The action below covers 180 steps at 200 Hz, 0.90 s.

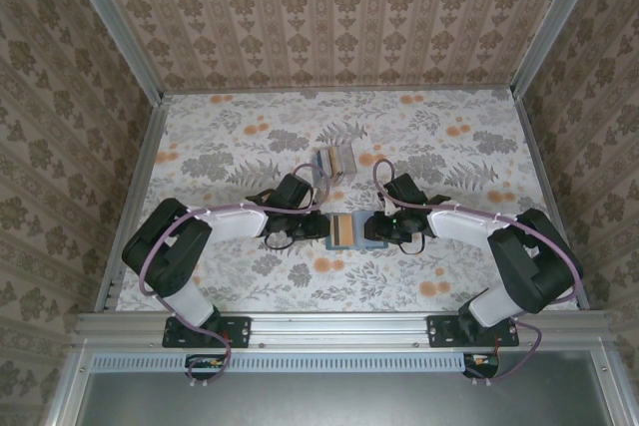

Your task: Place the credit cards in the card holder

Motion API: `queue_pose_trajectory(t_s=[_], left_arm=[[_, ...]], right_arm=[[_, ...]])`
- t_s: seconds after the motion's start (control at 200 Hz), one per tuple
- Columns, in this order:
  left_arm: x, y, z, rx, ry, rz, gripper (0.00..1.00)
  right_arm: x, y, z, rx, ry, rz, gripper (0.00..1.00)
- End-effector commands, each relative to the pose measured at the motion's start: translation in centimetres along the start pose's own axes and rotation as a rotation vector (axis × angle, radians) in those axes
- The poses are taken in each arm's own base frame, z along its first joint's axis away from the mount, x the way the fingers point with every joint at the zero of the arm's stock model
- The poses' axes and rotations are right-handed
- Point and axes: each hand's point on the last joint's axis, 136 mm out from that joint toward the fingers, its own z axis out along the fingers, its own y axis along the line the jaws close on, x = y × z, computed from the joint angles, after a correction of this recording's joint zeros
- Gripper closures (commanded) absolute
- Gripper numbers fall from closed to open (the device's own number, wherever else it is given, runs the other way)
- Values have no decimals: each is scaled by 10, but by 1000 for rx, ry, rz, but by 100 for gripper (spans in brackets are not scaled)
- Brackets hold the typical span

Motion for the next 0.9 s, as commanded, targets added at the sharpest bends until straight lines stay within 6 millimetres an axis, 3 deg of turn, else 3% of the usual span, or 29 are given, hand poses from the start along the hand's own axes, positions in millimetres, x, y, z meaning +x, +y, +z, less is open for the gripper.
queue_pose_trajectory(t_s=[0.0,0.555,0.775,0.895], left_arm=[[2,-7,1,19,5,18,77],[4,-6,-2,14,0,16,77],[2,-6,-6,5,-6,28,77],[2,-7,-6,7,-12,28,77]], right_arm=[[0,12,5,-63,11,7,63],[-10,34,6,-171,-4,27,61],[-12,10,-21,16,-55,-69,58],[-3,2,-20,43,-28,-92,57]])
